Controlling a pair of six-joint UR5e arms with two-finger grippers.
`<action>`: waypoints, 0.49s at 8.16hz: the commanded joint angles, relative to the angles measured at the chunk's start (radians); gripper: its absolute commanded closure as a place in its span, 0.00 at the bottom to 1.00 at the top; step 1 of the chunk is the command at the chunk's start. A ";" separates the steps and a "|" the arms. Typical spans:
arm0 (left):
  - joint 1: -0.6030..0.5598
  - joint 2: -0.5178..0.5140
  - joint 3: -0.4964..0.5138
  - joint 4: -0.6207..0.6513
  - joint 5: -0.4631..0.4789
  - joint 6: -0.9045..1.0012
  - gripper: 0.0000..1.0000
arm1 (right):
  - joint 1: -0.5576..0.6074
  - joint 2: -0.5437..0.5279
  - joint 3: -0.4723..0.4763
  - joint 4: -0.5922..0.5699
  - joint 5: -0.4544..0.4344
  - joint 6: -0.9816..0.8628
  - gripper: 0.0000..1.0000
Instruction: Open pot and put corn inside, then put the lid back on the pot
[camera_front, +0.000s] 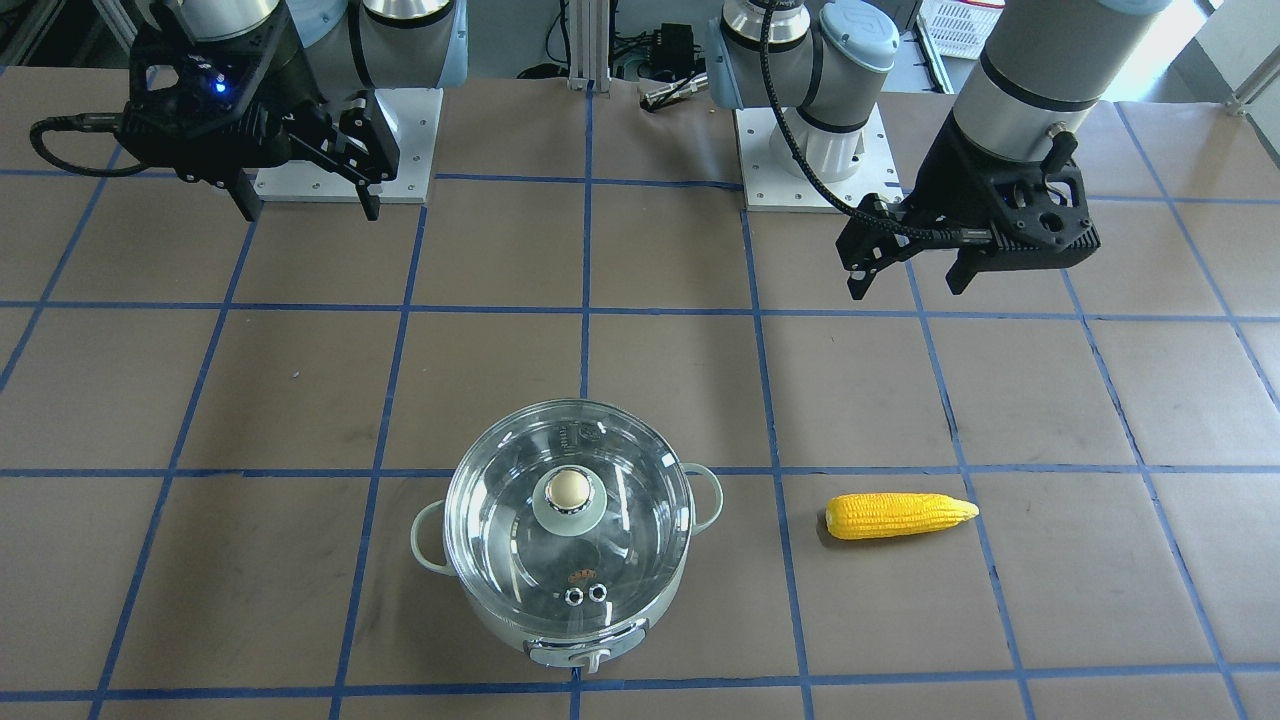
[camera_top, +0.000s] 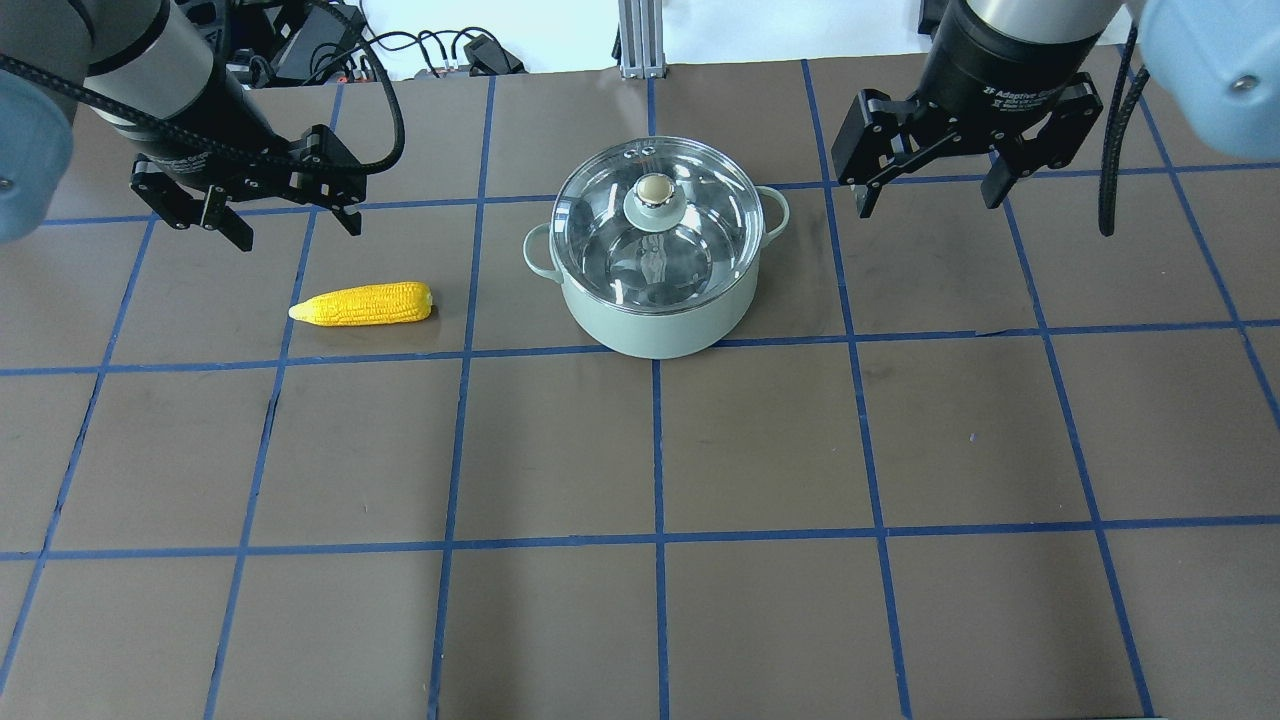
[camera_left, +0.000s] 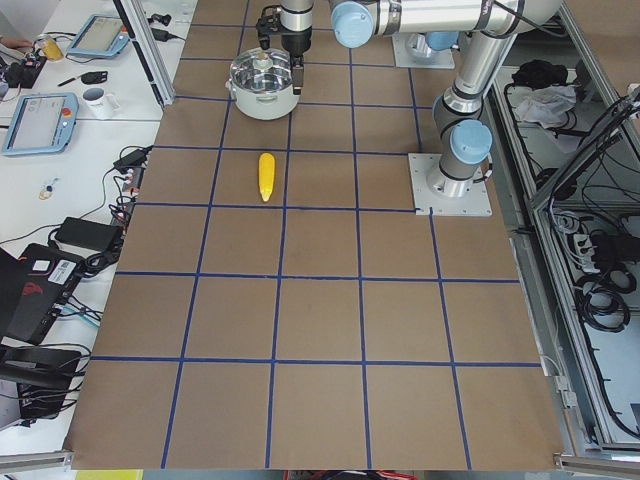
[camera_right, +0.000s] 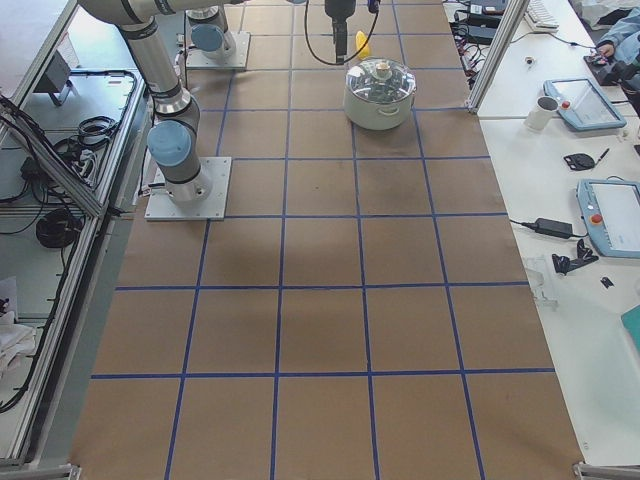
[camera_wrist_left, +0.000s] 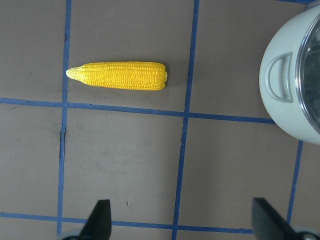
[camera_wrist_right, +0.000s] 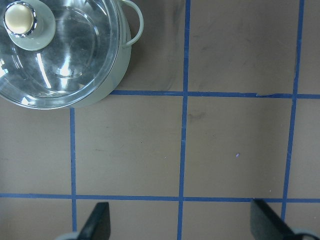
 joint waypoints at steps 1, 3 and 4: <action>-0.001 0.002 0.000 0.002 -0.001 0.000 0.00 | 0.000 0.002 0.000 -0.002 0.002 -0.002 0.00; -0.001 0.007 0.000 0.002 -0.007 0.000 0.00 | 0.000 0.003 0.000 -0.002 0.002 0.000 0.00; 0.000 0.004 0.000 0.002 -0.001 0.020 0.00 | 0.000 0.003 0.002 -0.002 0.002 0.000 0.00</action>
